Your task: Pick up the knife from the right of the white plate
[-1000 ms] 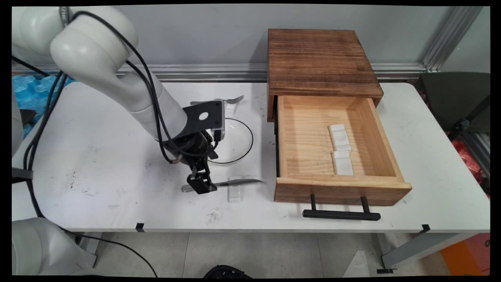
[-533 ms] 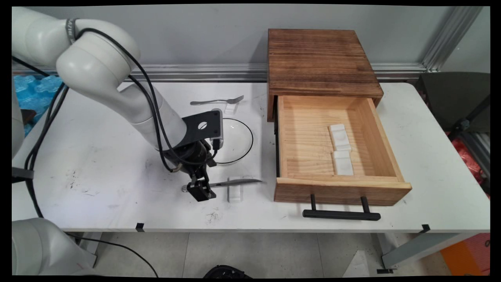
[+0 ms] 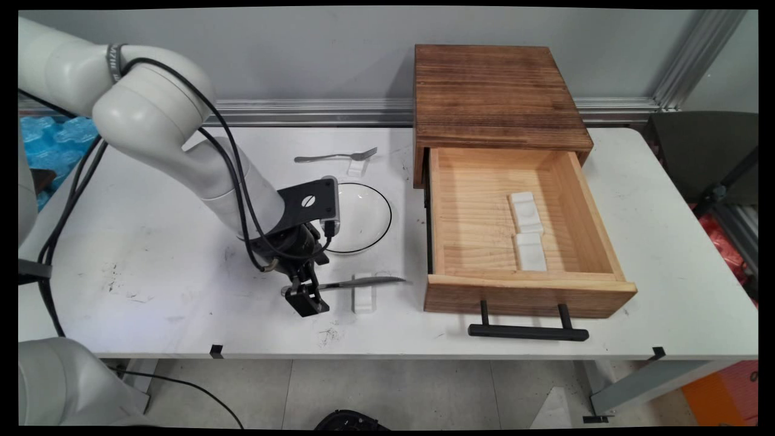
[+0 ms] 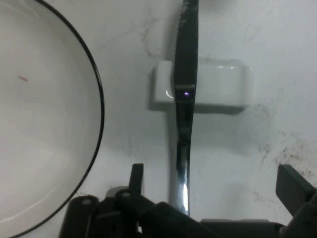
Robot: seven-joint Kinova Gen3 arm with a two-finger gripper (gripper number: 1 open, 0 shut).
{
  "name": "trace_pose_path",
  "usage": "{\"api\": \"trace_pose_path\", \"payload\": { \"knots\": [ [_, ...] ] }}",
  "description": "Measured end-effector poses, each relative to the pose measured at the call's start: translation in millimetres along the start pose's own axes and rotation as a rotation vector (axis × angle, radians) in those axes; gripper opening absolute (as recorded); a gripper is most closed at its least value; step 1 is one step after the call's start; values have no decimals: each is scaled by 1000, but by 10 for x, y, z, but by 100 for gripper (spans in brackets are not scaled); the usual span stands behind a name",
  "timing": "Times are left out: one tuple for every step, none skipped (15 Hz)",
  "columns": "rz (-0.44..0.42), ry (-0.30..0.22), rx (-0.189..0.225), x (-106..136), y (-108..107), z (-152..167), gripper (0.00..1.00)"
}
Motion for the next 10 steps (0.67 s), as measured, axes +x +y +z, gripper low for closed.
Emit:
{"api": "trace_pose_path", "payload": {
  "knots": [
    [-2, -1, -2, -9, -6, 14, 100],
    [-4, -1, -3, -15, -14, 27, 100],
    [-6, 0, -3, -19, -20, 38, 100],
    [-8, 1, -3, -24, -32, 54, 100],
    [-10, 2, -1, -24, -44, 67, 100],
    [-11, 3, -1, -26, -53, 76, 100],
    [-12, 5, 1, -28, -65, 88, 100],
    [-14, 8, 2, -25, -79, 103, 100],
    [-14, 10, 2, -22, -87, 113, 100],
    [-14, 13, 2, -18, -94, 122, 100]
  ]
}}
